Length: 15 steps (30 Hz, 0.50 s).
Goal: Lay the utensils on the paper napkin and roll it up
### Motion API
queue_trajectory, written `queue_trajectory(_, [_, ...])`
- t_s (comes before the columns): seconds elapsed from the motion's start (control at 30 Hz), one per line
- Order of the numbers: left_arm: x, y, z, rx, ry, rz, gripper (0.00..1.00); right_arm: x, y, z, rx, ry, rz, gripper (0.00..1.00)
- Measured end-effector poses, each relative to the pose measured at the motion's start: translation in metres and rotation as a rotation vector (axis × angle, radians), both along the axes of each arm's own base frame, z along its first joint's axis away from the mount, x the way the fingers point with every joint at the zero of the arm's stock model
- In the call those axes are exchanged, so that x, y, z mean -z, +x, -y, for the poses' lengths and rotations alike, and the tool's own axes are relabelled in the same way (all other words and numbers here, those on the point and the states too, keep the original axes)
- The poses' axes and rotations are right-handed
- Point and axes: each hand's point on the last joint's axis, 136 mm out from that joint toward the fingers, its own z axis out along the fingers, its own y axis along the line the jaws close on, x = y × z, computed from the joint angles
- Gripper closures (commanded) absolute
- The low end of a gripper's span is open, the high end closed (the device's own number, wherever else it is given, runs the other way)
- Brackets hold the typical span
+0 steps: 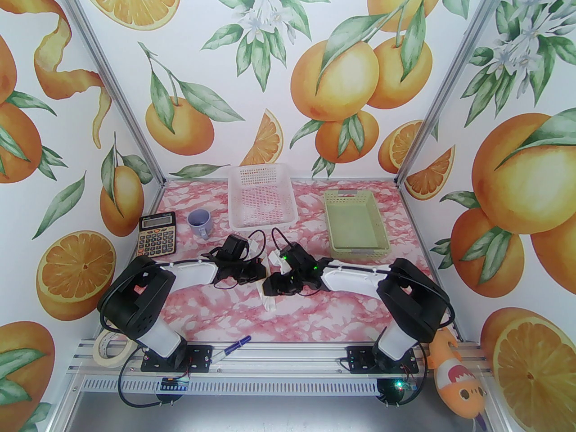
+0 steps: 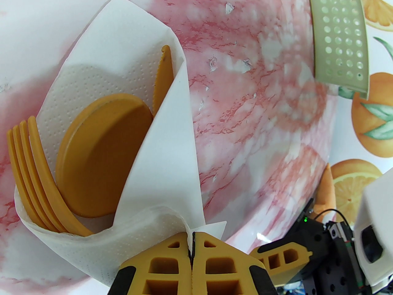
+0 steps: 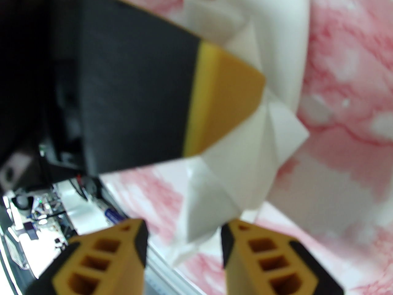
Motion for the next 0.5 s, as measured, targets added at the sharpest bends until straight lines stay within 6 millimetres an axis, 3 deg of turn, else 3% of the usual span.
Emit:
queue_trajectory(0.17, [0.000,0.000,0.000,0.000,0.000,0.000,0.99,0.009,-0.002,0.006,0.007,-0.041,-0.011,0.79])
queue_trajectory(0.3, [0.000,0.000,0.000,0.001,0.000,0.001,0.99,0.016,-0.003,0.011,0.010,-0.080,-0.014,0.97])
queue_trajectory(0.5, [0.000,0.000,0.000,0.000,0.000,0.000,0.99,0.022,-0.003,0.019,0.005,-0.121,-0.004,1.00])
